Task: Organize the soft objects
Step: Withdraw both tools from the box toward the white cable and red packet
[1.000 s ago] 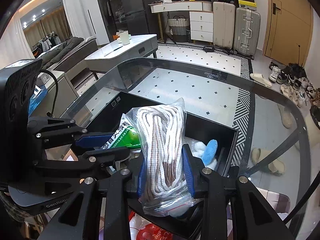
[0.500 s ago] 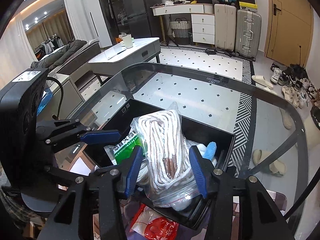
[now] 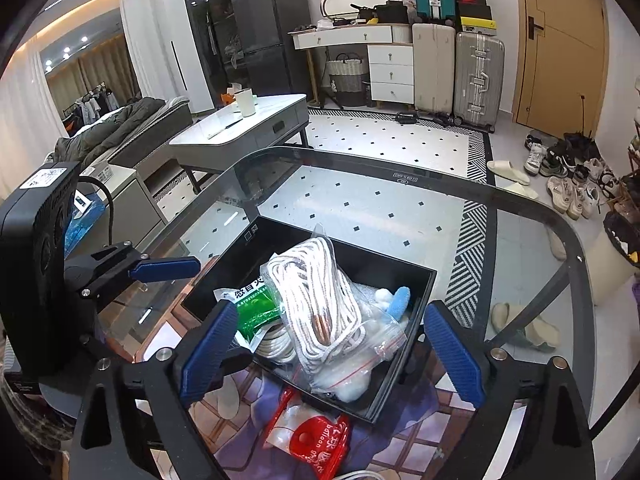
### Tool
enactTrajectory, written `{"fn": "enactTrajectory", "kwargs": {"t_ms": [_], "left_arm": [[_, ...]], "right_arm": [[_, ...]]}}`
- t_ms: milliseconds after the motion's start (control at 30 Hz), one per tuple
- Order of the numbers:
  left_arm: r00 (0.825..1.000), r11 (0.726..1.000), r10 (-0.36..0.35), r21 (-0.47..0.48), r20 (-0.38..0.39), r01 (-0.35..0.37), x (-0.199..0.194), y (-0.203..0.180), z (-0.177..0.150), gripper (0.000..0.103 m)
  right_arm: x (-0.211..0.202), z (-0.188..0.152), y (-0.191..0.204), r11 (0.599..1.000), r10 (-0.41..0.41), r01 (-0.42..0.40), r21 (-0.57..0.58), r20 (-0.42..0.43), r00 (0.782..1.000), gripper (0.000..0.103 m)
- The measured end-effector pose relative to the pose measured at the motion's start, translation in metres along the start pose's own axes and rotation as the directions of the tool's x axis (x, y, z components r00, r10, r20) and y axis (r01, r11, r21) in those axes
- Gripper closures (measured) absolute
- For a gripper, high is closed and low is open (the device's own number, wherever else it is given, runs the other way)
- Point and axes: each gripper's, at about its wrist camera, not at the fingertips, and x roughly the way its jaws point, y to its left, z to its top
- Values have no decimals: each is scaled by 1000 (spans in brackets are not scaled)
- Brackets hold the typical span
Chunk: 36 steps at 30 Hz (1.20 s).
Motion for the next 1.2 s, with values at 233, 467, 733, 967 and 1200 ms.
{"fn": "enactTrajectory", "kwargs": {"t_ms": [233, 467, 733, 967, 1200], "left_arm": [[1000, 1000, -14, 8, 7, 14, -12, -6, -7, 4], [1000, 999, -27, 38, 9, 26, -19, -15, -15, 1], [999, 993, -54, 104, 9, 53, -21, -23, -28, 1], [995, 981, -98, 167, 5, 96, -22, -28, -36, 1], [992, 964, -129, 234, 0, 125, -24, -27, -40, 1]], "right_arm": [[-25, -15, -12, 999, -21, 21, 33, 8, 1000, 1], [-45, -36, -20, 994, -59, 59, 91, -8, 998, 1], [-60, -62, -18, 983, -99, 103, 151, -39, 994, 1], [-61, -83, -13, 961, -109, 131, 243, -102, 989, 1], [-58, -102, -6, 930, -117, 160, 330, -146, 982, 1]]}}
